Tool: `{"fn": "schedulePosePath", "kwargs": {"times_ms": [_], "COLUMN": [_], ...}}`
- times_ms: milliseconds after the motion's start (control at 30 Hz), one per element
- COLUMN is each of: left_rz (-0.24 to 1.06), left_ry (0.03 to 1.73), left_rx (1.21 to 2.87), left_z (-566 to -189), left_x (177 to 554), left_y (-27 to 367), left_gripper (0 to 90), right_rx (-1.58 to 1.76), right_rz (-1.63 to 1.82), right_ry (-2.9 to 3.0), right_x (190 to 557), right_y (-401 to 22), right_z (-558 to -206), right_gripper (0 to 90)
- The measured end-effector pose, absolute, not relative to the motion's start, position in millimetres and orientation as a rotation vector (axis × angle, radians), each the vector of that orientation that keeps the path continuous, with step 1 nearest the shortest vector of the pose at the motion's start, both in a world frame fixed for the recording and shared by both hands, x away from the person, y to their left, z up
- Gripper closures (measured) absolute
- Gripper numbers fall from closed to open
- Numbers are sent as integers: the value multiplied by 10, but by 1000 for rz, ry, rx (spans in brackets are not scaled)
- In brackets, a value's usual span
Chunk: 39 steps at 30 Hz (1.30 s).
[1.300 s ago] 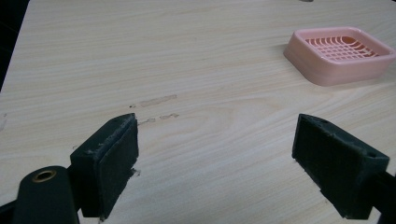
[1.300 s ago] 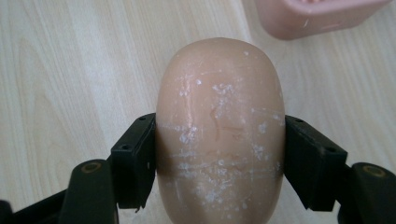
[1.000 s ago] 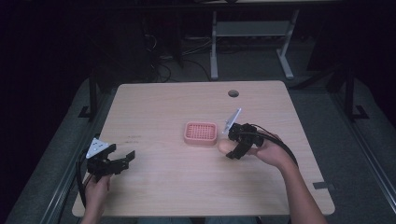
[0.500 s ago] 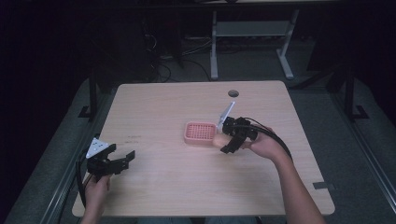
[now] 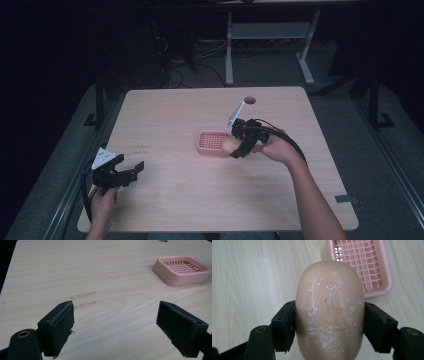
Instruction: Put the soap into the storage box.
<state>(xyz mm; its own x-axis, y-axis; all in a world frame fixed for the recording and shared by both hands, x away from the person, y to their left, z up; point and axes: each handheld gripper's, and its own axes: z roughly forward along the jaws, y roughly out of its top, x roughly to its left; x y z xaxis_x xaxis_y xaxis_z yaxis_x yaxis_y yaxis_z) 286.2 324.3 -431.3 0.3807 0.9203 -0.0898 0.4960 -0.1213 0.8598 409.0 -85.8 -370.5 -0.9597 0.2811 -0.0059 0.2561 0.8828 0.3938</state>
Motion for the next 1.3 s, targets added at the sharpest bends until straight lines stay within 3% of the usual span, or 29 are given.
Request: {"fn": "schedulePosePath", "kwargs": {"times_ms": [1000, 1300], "left_rz": [605, 603], "left_ry": [1245, 1246], "left_rx": [1759, 1765], "left_z": [-4311, -4314], "left_x": [2861, 2863], "left_y": [3248, 3250], "left_gripper": [142, 143], "right_rx": [419, 425], "right_rz": [584, 556], "right_ry": [3017, 3050], "right_x": [4520, 4588], "right_y": [-484, -370], "right_z": [-3622, -3769], "right_gripper": [319, 319]}}
